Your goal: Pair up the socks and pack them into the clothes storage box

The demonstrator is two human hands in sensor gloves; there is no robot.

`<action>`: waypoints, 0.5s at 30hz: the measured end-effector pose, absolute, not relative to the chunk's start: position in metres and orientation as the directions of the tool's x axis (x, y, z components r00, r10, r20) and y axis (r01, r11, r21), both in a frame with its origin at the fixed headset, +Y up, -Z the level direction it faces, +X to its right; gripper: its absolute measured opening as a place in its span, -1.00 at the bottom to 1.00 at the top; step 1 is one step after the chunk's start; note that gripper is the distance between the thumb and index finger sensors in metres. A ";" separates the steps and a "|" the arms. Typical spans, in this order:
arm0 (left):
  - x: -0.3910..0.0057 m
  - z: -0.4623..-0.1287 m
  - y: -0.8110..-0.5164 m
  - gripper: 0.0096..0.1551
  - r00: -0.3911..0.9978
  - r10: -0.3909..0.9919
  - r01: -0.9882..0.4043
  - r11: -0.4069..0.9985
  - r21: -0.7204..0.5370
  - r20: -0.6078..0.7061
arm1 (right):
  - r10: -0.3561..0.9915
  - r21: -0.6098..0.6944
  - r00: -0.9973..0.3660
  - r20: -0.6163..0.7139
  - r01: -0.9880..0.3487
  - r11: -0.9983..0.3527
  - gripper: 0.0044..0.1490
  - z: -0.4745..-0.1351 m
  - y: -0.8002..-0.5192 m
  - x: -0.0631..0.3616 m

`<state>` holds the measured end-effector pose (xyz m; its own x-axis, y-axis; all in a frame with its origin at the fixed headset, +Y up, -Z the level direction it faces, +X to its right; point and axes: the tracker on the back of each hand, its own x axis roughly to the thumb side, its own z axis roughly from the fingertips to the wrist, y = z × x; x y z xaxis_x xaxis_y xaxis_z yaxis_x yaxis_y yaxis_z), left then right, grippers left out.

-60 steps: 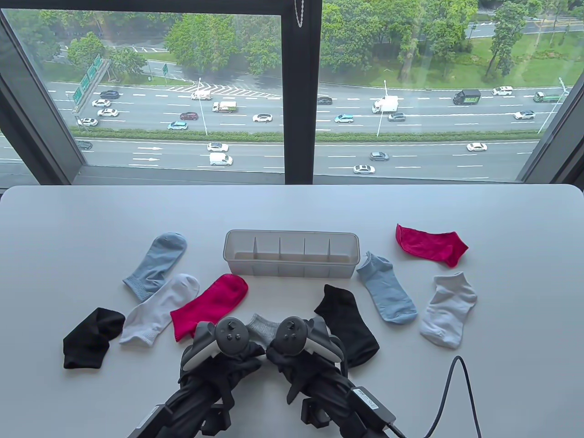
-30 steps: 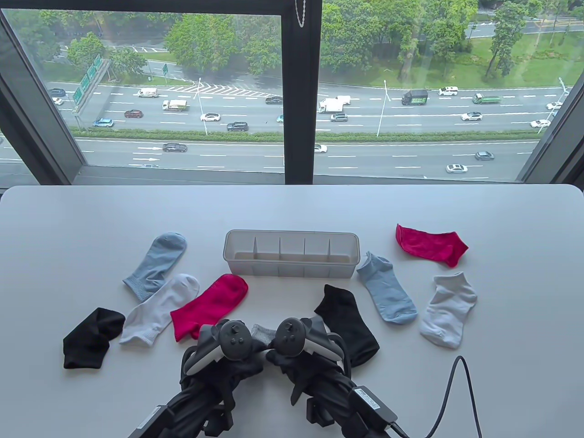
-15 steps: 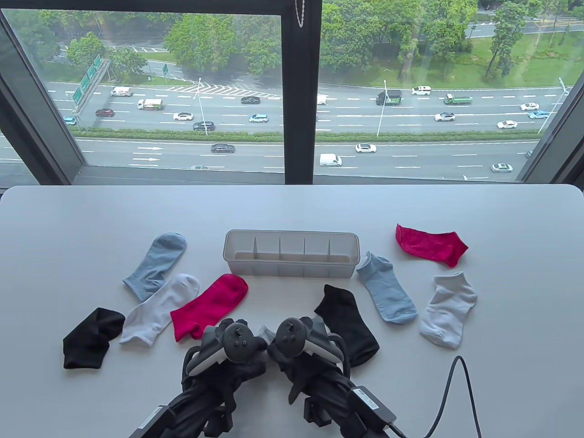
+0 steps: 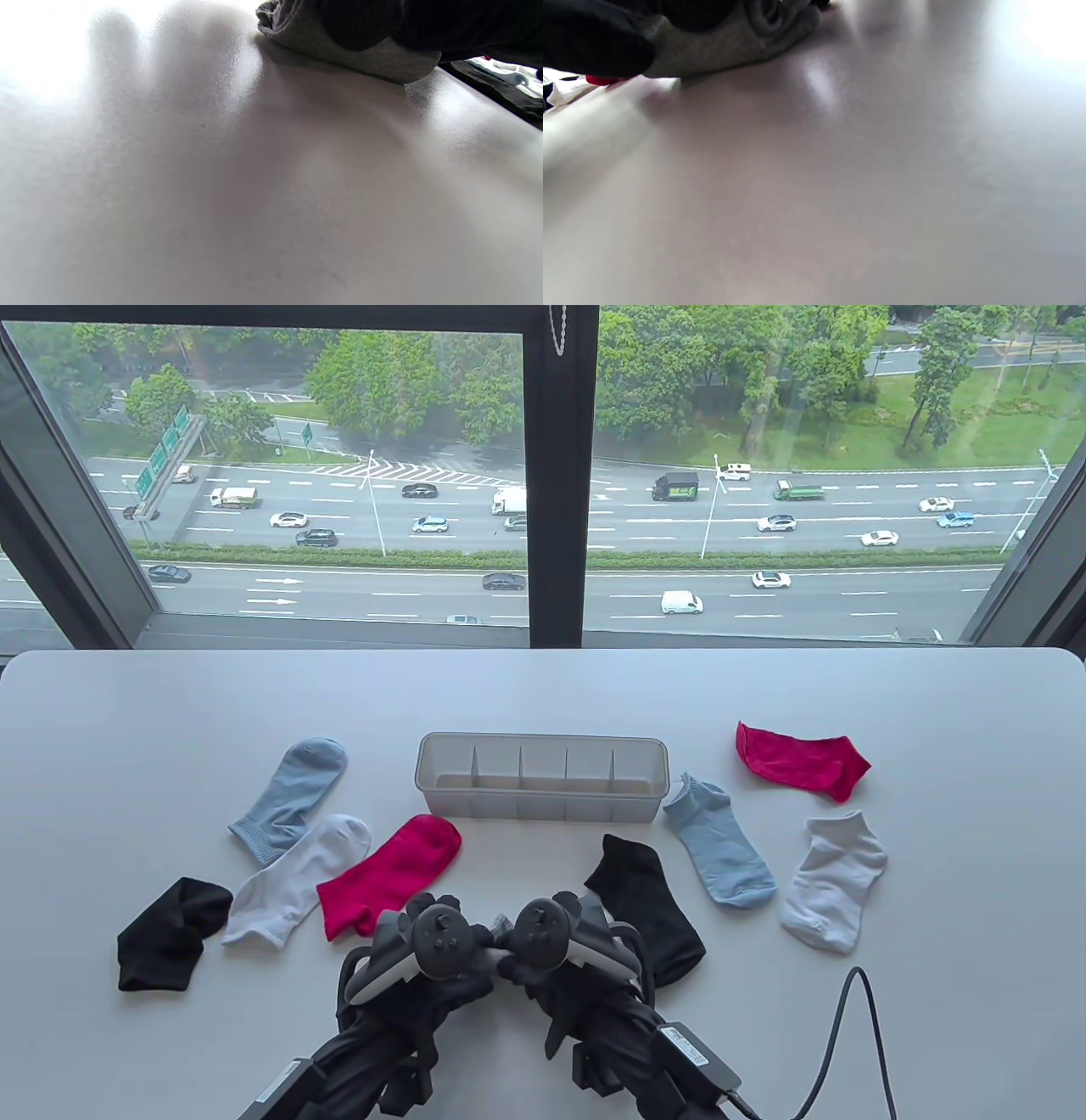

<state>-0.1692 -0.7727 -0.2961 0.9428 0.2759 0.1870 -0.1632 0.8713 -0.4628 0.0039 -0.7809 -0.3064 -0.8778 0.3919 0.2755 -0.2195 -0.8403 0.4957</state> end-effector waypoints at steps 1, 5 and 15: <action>-0.169 -0.297 -0.773 -0.44 0.940 0.284 -0.167 0.866 -0.471 0.189 | 0.406 0.500 -0.874 0.266 -0.235 -0.833 -0.44 -0.307 -0.781 0.004; -0.167 -0.299 -0.772 -0.50 0.936 0.297 -0.172 0.856 -0.488 0.191 | 0.433 0.548 -0.857 0.279 -0.228 -0.805 -0.26 -0.306 -0.782 0.005; -0.168 -0.296 -0.772 -0.28 0.933 0.299 -0.168 0.854 -0.493 0.200 | 0.414 0.549 -0.874 0.255 -0.222 -0.806 -0.38 -0.309 -0.786 0.007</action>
<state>-0.1684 -0.7717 -0.2955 0.9329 0.2995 0.2000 -0.1683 0.8536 -0.4930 0.0069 -0.7861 -0.3090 -0.8737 0.4144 0.2549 -0.2219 -0.8057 0.5492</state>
